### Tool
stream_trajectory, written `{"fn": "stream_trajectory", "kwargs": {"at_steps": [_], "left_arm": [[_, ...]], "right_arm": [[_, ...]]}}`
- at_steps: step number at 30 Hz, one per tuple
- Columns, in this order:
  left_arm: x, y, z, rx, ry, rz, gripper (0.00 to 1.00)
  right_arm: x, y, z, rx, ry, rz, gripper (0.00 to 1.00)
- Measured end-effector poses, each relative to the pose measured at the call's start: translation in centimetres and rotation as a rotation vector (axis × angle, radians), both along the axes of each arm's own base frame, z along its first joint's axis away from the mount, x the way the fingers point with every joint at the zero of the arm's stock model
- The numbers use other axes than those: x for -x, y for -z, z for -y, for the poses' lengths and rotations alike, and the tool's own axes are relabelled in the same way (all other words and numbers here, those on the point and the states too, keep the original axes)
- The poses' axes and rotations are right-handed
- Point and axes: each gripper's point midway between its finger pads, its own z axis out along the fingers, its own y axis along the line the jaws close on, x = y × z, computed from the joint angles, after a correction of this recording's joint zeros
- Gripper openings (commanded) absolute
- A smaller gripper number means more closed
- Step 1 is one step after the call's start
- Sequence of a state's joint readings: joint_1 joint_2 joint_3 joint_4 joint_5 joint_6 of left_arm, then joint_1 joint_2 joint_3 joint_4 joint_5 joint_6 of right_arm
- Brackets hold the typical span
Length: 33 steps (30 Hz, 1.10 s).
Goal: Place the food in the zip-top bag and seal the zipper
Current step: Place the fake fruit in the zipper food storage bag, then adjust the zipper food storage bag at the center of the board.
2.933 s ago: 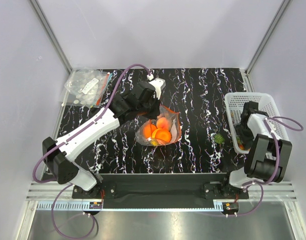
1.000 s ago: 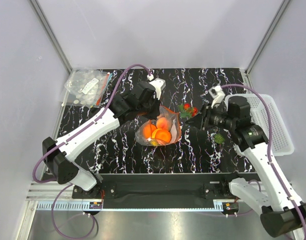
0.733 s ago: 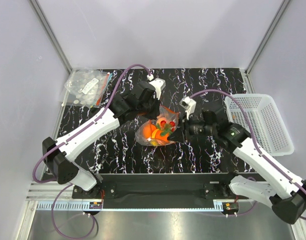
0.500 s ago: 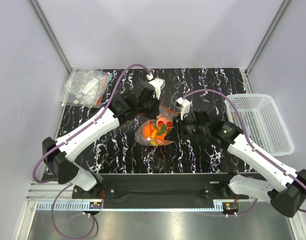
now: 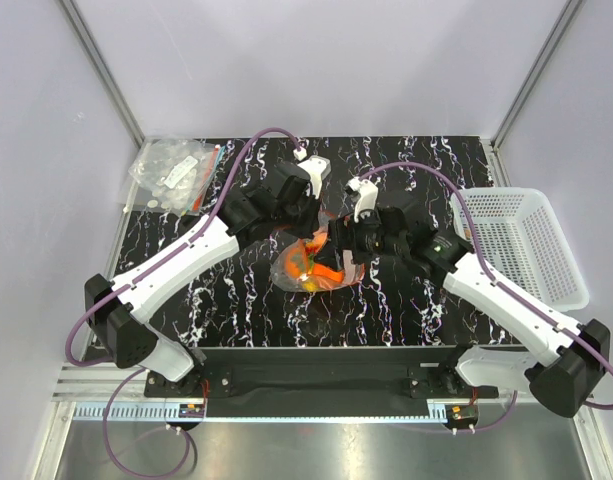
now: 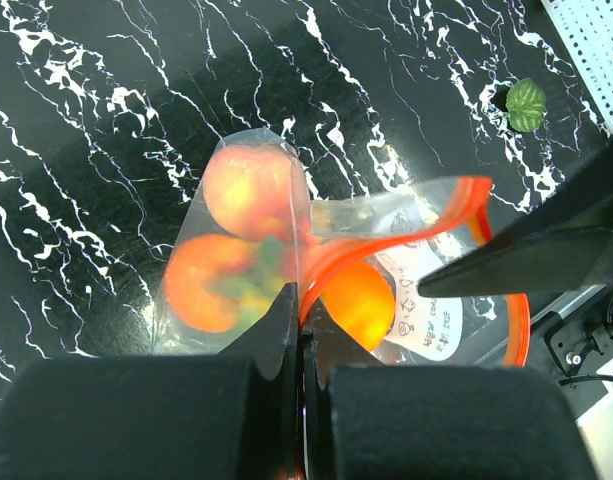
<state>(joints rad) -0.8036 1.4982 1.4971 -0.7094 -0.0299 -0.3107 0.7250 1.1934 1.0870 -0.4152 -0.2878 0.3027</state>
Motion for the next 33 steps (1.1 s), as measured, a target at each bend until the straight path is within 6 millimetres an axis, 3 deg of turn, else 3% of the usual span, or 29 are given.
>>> {"fn": "stream_trajectory", "kwargs": {"at_steps": [6,14,17,25,28,33], "left_arm": [[-0.1,0.0,-0.1,0.0,-0.003,0.0,0.0],[-0.2,0.0,-0.1,0.001,-0.005,0.0,0.0],[-0.1,-0.1,-0.2,0.001,-0.005,0.001,0.0],[0.1,-0.4,-0.4,0.007,-0.005,0.006,0.0],[0.2,-0.4,-0.6,0.007,-0.005,0.007,0.0],[0.3,-0.5,-0.6,0.008,-0.005,0.006,0.0]], "right_arm": [[0.7,-2.4,1.2,-0.041,0.033,0.041,0.69],[1.1,-3.0,4.5,-0.007,0.189,0.039,0.64],[1.3,-2.5,5.3,-0.01,0.228,0.021,0.64],[0.9,1.5,5.6,0.047,0.316,-0.094,0.55],[0.5,2.8,5.6,0.069,0.344,-0.125,0.41],[0.3,4.1,5.5,0.096,0.358,-0.164,0.0]]}}
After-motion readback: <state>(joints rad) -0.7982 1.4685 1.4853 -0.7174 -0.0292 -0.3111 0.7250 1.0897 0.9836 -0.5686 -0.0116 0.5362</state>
